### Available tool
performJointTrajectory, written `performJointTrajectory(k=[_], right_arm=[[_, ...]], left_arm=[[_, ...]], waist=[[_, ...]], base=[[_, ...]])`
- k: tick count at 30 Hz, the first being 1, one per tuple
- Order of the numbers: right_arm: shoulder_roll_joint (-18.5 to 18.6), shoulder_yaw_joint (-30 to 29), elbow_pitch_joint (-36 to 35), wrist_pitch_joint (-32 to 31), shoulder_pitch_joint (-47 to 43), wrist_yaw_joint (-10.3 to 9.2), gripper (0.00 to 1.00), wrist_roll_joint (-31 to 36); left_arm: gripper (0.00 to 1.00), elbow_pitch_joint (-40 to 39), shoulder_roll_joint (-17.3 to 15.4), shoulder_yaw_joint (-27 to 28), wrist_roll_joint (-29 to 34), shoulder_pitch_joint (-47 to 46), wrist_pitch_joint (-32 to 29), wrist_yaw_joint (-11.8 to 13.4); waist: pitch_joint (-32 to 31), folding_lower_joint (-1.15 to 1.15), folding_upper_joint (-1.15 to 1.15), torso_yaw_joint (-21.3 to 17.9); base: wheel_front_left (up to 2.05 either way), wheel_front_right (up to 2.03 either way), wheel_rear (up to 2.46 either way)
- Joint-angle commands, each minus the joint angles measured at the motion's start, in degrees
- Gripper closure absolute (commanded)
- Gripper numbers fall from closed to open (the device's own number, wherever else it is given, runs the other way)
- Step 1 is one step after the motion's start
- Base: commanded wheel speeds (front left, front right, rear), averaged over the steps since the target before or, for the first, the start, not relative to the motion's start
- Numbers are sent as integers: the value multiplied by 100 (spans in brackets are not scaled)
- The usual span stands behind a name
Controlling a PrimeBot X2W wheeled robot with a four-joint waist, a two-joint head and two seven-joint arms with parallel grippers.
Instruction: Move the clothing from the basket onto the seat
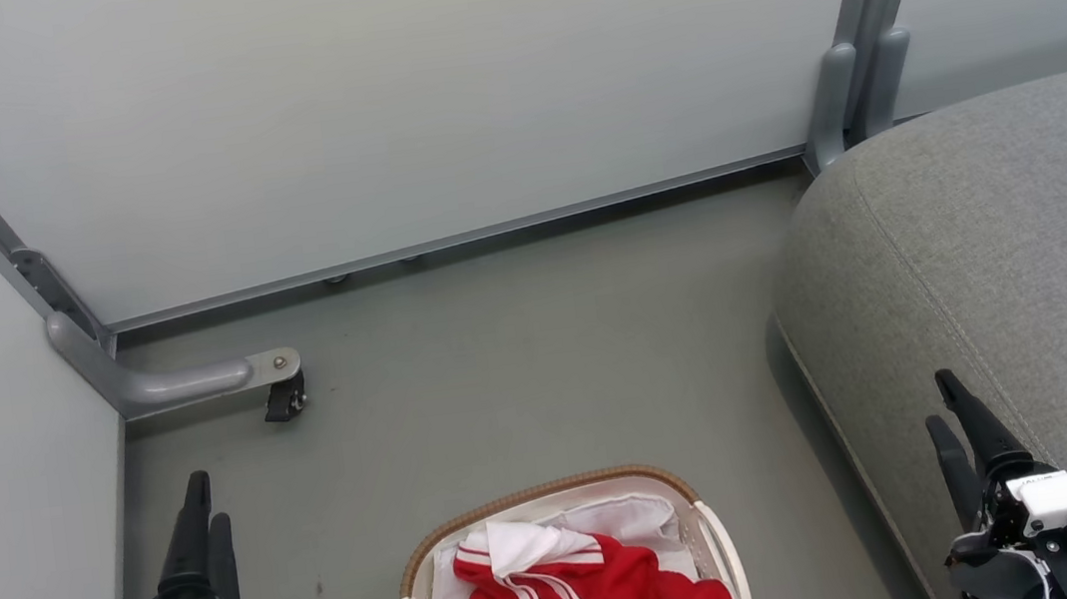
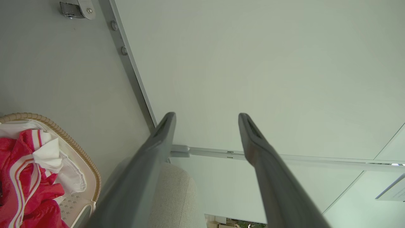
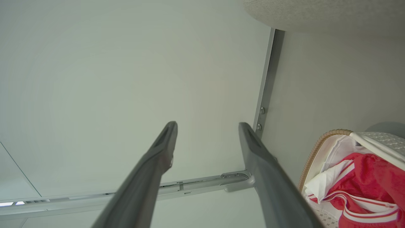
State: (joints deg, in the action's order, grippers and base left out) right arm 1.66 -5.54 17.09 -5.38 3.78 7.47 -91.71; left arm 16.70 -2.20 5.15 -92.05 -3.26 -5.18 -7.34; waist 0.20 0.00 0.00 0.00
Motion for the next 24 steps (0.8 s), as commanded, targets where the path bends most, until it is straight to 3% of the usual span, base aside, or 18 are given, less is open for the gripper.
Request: performJointTrajectory(k=[1, 12, 24], right_arm=[[44, 16, -74, 85, 71, 0, 0, 108], [59, -74, -134, 380, 129, 1, 0, 993], [74, -134, -442, 662, 129, 1, 0, 2349]], left_arm=[[0, -149, -18, -49, 98, -63, 70, -6], [0, -373, -27, -104, 777, -56, 364, 29], [0, -787, -37, -332, 2137, -89, 646, 279]], waist=[[1, 0, 0, 0], [-1, 0, 0, 3], [1, 0, 0, 20]], base=[[0, 0, 0], [0, 0, 0], [0, 0, 0]])
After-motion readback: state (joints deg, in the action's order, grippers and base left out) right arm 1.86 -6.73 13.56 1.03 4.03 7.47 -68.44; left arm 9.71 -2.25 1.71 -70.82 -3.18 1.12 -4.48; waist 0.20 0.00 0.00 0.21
